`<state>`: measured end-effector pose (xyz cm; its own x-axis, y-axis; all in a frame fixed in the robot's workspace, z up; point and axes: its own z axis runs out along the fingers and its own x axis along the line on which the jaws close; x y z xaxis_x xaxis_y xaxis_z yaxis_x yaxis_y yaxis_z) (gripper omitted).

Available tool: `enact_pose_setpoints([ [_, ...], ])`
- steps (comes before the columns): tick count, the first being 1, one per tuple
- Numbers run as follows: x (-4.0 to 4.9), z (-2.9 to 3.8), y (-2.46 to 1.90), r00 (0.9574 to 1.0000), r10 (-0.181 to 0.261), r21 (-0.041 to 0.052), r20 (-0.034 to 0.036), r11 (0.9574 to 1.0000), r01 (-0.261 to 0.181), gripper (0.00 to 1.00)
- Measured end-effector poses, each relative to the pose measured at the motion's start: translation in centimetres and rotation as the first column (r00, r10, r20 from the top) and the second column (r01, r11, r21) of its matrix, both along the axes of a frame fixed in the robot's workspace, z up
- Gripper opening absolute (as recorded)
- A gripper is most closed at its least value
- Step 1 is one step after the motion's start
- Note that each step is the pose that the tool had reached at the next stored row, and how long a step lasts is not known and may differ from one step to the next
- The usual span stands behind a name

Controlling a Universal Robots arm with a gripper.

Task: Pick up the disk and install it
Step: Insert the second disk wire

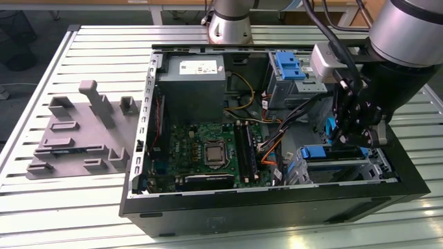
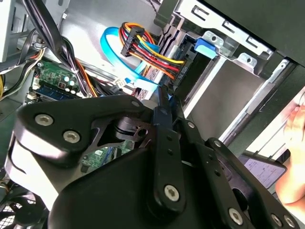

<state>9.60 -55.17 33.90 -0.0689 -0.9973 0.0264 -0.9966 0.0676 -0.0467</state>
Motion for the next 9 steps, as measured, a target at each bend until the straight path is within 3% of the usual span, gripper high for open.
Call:
enact_pose_setpoints([
  [9,0.0,-0.19,-0.17,1.0,0.0,0.001,-0.0001,1.0,0.0,0.16],
])
